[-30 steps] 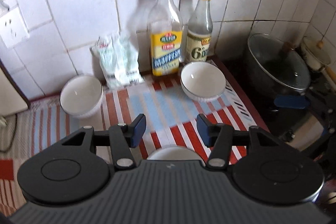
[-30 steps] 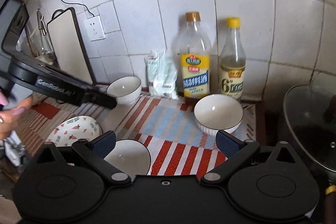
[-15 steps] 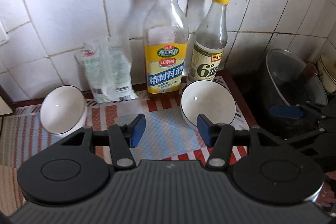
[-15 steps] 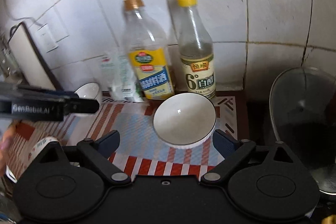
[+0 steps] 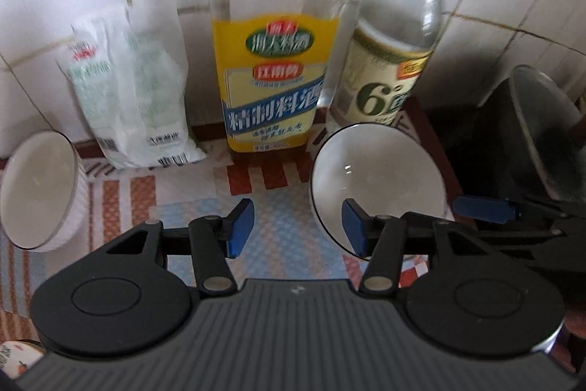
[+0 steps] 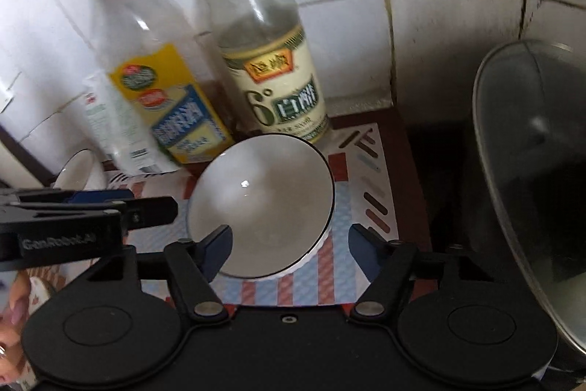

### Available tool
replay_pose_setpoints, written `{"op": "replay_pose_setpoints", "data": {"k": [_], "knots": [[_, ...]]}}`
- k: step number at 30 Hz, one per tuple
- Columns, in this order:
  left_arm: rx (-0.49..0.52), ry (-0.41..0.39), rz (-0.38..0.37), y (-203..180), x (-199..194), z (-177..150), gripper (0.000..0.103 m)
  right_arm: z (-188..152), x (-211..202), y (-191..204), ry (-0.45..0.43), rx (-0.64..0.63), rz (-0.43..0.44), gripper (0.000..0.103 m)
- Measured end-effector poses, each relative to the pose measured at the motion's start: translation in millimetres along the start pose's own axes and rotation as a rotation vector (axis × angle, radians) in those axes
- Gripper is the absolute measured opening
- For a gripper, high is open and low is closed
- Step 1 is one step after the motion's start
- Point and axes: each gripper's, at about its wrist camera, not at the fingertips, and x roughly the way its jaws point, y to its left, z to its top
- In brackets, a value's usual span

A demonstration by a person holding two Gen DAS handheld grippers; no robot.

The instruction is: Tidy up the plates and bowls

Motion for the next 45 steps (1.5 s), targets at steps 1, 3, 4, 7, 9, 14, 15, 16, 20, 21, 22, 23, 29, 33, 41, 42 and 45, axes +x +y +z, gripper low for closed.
{"op": "replay_pose_setpoints", "data": {"k": [1,3,4,7,9,14,15,16,20,21,22,23,29,33,41,42,45], "knots": [[-0.01,0.01,-0.004,0.9,5.9,1.7,0.049,1.2,3.8,-0.6,0.006,0.01,-0.003,0.067],[-0.017,0.033,-0.004,1.6,16.5,4.8,0.044,2.9,10.2,2.2,0.017,0.008,-0.017,0.06],[-0.017,0.043,-0.003,1.4,21.5,5.8,0.042,3.6,13.7,4.0,0.02,0.0,-0.028,0.058],[-0.03,0.062,0.005,2.4,30.9,6.5,0.033,3.8,21.2,7.0,0.026,-0.002,-0.065,0.049],[-0.044,0.063,0.018,1.1,34.2,6.4,0.021,3.3,25.0,6.4,0.03,0.01,-0.082,0.038],[-0.017,0.098,0.028,-6.4,45.3,4.5,0.017,3.4,32.1,2.3,0.059,0.05,-0.117,0.021],[-0.021,0.105,0.026,-6.5,47.6,4.3,0.017,3.7,32.4,2.1,0.06,0.052,-0.12,0.02],[-0.026,0.11,0.022,-6.4,49.9,3.5,0.017,3.8,33.1,2.4,0.063,0.053,-0.123,0.02],[-0.052,0.112,0.012,-7.9,56.4,1.3,0.017,3.6,36.5,0.5,0.069,0.058,-0.138,0.018],[-0.057,0.114,0.011,-7.7,56.6,1.6,0.015,3.6,36.6,-0.3,0.067,0.061,-0.136,0.018],[-0.059,0.119,0.002,-7.1,56.9,1.7,0.012,3.5,35.8,-1.3,0.067,0.069,-0.13,0.017],[-0.061,0.129,-0.01,-6.2,56.9,1.6,0.008,3.4,35.1,-2.5,0.069,0.08,-0.124,0.016],[-0.036,0.135,-0.015,-3.6,42.4,-8.9,0.008,-4.0,24.3,2.1,0.07,0.067,-0.095,0.016],[0.041,0.141,0.008,-11.1,15.1,-17.4,0.008,-12.2,9.2,9.9,0.097,0.068,-0.091,0.016],[0.075,0.142,-0.002,-7.7,-57.8,-36.3,0.008,-28.1,-48.7,41.2,0.14,0.064,-0.085,0.017],[0.081,0.136,-0.002,-6.8,-69.2,-39.5,0.008,-30.0,-56.8,46.1,0.141,0.058,-0.084,0.017],[0.09,0.12,-0.001,-4.9,-99.4,-48.9,0.008,-36.3,-80.9,60.9,0.137,0.039,-0.075,0.018]]}}
